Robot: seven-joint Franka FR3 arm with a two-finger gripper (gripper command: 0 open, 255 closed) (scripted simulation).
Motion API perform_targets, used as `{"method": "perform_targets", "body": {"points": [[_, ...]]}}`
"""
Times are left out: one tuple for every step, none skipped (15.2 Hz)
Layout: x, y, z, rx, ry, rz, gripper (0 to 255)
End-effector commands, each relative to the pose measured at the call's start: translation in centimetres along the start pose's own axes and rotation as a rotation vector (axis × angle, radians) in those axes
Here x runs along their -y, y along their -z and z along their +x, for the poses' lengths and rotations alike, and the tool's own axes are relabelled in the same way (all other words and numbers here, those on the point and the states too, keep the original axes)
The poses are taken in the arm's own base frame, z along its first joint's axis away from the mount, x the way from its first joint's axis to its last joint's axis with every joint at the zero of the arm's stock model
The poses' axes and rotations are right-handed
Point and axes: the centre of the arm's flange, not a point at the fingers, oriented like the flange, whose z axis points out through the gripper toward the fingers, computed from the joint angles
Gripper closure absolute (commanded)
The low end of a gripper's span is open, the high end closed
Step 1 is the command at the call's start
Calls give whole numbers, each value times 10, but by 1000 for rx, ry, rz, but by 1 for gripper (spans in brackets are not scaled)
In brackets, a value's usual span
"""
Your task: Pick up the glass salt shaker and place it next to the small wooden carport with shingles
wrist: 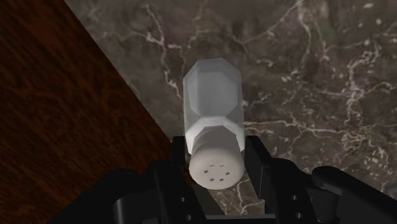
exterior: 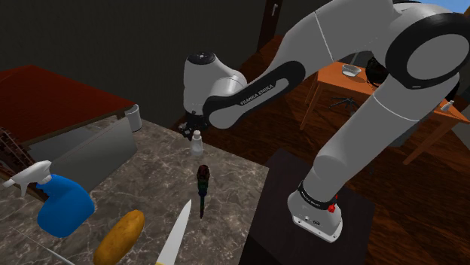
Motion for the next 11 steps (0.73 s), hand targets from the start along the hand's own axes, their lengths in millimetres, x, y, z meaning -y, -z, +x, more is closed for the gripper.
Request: {"method": "perform_targets", "body": {"points": [[0, 9, 2, 0, 0, 0, 255], [-1, 14, 3, 0, 0, 0, 255], [-1, 19, 4, 0, 0, 0, 255], [-1, 24, 6, 0, 0, 0, 255], [-2, 29, 7, 0, 0, 0, 255], [-2, 34, 8, 0, 0, 0, 255], [-2, 39, 9, 0, 0, 0, 255], [-2, 45, 10, 0, 0, 0, 255], [-3, 50, 11, 0, 0, 0, 255], [-3, 55, 12, 0, 0, 0, 255], [-3, 60, 14, 0, 0, 0, 255]]}}
